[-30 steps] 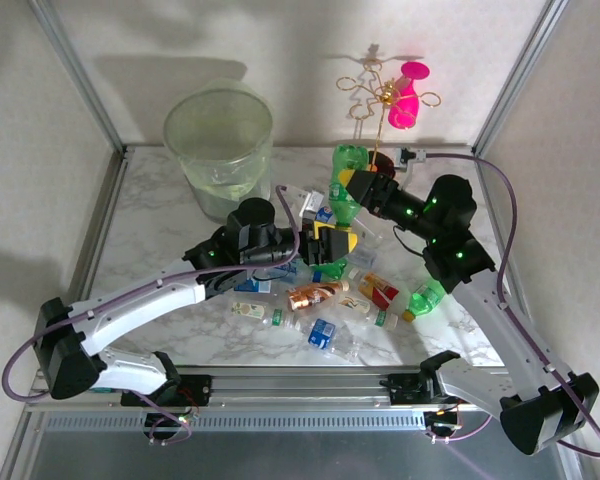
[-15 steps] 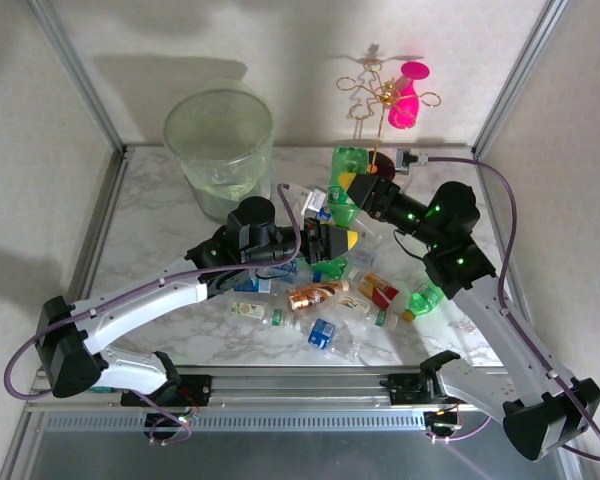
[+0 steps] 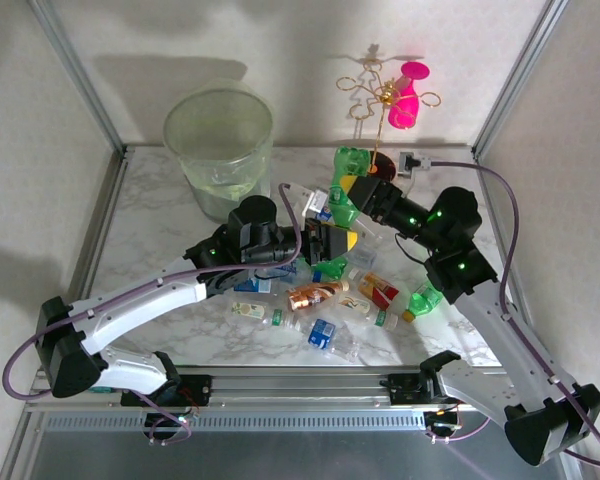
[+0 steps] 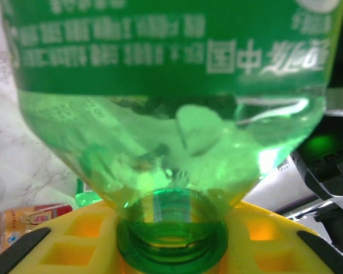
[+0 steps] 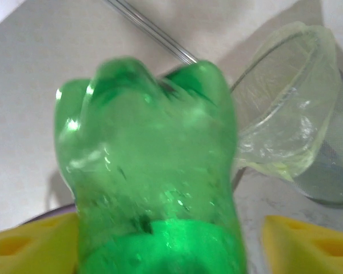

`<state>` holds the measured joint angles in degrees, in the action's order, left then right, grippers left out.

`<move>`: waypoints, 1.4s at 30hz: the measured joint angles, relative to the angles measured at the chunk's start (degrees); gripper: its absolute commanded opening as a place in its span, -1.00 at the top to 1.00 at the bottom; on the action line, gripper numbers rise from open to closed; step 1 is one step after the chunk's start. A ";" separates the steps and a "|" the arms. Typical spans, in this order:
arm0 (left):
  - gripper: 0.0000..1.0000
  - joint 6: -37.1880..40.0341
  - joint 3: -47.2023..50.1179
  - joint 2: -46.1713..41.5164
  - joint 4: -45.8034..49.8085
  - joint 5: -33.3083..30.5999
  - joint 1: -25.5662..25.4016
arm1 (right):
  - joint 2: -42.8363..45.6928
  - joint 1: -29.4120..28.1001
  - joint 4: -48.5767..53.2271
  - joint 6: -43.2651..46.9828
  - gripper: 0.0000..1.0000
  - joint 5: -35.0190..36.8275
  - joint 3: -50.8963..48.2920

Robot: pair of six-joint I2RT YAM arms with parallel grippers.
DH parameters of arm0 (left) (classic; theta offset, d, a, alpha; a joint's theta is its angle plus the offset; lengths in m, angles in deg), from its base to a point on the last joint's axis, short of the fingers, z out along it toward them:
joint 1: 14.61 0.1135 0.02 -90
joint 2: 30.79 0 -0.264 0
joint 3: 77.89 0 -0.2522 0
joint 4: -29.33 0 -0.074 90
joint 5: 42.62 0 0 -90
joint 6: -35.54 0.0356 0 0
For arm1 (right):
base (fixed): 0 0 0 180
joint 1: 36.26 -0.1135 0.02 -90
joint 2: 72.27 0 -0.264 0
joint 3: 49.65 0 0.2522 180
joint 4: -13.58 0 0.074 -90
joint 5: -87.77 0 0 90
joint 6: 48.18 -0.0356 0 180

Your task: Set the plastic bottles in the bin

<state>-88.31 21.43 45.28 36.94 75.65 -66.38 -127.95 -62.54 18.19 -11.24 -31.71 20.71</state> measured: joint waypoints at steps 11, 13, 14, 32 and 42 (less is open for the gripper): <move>0.81 1.51 -4.48 -3.54 10.80 -9.53 5.57 | 1.11 -0.37 14.38 9.22 -0.97 8.41 6.23; 0.80 1.40 -6.99 -3.85 13.33 -11.67 8.87 | 1.79 -0.37 16.61 10.78 -0.97 10.03 7.15; 0.80 1.14 -8.66 -3.89 14.91 -12.92 10.78 | 2.14 -0.37 17.81 11.72 -0.97 10.84 7.65; 0.94 -21.29 -33.24 13.29 30.42 -17.05 30.99 | 0.98 -0.37 31.95 16.50 -0.97 22.43 10.97; 0.89 -30.16 -38.53 26.64 30.86 -12.39 35.39 | 0.72 -0.37 32.61 17.57 -0.97 23.52 11.17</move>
<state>-118.47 -17.10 71.92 67.80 63.26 -30.99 -127.23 -62.91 50.80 6.33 -8.19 31.88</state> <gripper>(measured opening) 0.307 0.985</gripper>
